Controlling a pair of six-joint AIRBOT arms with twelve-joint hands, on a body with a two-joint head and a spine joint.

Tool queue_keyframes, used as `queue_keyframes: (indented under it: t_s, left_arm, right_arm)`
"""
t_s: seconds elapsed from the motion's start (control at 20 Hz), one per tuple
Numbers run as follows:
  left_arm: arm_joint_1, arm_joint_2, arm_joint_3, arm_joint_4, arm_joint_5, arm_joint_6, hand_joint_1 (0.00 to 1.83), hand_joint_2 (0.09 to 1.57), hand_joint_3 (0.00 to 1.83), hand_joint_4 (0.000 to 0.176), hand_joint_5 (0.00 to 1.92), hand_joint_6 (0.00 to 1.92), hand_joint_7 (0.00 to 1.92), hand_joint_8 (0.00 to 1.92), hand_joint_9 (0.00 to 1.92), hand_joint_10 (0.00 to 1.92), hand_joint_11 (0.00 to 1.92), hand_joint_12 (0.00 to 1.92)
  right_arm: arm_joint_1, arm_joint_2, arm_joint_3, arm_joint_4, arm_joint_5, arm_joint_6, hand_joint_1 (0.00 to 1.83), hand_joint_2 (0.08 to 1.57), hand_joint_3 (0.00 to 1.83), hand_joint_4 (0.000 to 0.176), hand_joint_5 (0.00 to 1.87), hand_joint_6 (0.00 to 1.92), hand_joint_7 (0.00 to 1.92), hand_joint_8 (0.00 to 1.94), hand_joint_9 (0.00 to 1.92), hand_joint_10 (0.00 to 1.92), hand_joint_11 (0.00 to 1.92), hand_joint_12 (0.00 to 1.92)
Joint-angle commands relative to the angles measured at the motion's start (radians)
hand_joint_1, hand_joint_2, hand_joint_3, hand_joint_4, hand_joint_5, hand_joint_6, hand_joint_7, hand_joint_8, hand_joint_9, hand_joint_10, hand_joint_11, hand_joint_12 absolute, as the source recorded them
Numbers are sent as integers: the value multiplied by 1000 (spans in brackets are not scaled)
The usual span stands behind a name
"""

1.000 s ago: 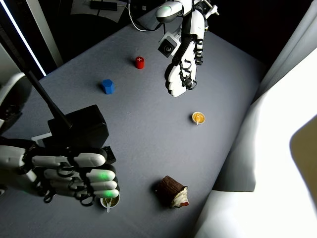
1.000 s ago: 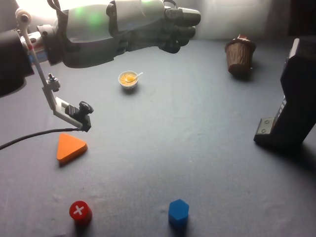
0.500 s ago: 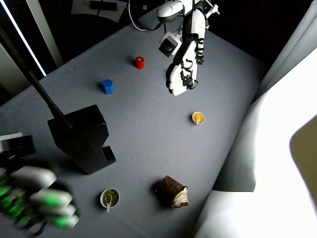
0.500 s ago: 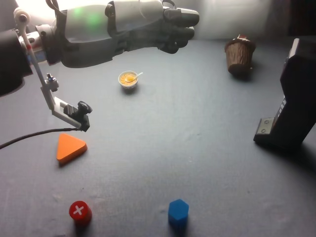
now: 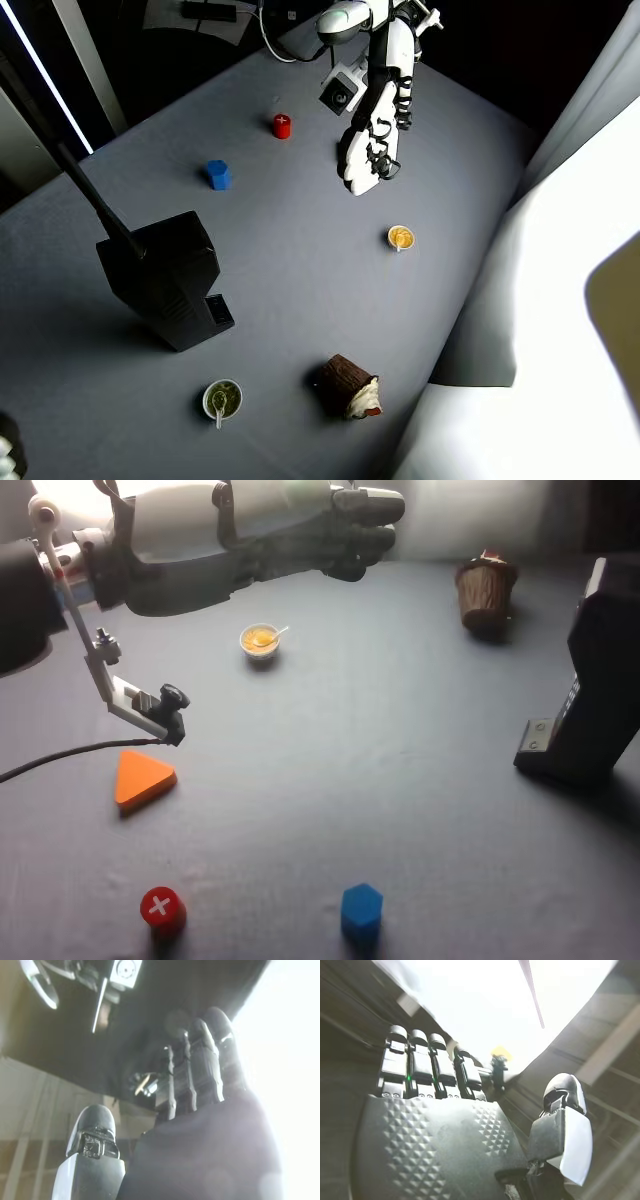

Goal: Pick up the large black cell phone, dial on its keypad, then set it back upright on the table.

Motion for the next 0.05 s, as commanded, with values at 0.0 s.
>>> queue_keyframes:
  t_s: [0.0]
  left_arm:
    - [-23, 8, -1, -75, -92, -8, 0, 1257, 3, 25, 276, 5, 295, 3, 255, 2, 0, 662]
  right_arm:
    - [-3, 19, -5, 13, 132, 8, 68, 938, 9, 90, 0, 0, 0, 0, 0, 0, 0, 0]
